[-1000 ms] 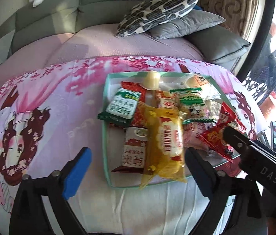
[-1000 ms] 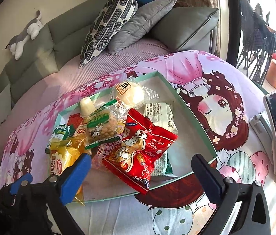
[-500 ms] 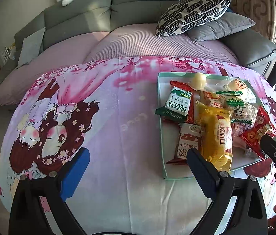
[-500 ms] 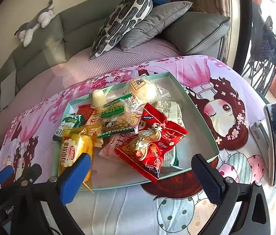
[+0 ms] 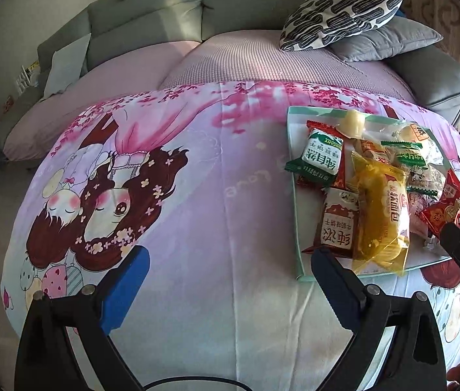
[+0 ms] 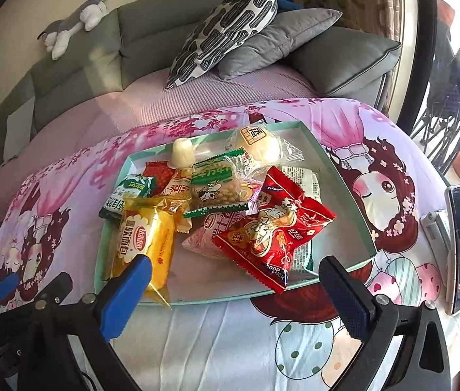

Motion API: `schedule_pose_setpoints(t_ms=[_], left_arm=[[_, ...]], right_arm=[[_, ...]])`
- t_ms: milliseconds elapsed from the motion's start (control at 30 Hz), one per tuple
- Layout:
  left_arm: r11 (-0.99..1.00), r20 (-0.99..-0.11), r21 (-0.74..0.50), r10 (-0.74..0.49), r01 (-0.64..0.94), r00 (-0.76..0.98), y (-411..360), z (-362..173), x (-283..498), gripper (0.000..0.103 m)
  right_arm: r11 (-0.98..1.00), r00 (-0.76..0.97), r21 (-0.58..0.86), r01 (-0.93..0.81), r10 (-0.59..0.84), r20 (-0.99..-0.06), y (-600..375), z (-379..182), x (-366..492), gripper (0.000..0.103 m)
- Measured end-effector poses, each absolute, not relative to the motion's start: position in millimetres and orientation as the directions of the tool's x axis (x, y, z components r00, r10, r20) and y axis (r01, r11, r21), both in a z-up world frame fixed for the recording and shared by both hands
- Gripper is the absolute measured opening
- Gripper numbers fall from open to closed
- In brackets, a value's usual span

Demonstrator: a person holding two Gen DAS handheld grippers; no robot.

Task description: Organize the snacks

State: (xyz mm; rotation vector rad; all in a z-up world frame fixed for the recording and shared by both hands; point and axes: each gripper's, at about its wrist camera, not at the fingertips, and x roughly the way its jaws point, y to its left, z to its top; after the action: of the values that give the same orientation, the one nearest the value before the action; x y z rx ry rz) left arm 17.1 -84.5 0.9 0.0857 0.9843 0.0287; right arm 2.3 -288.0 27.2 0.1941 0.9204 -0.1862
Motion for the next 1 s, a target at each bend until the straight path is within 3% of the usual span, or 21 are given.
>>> schedule_pose_setpoints(t_ms=[1000], left_arm=[[0.996,-0.848,0.077,0.091,-0.048,0.523,-55.5,-17.4,28.7,0.099]], right_arm=[[0.984,0.570,0.050,0.170,-0.057,-0.820,-258.5,13.0,12.6,0.103]])
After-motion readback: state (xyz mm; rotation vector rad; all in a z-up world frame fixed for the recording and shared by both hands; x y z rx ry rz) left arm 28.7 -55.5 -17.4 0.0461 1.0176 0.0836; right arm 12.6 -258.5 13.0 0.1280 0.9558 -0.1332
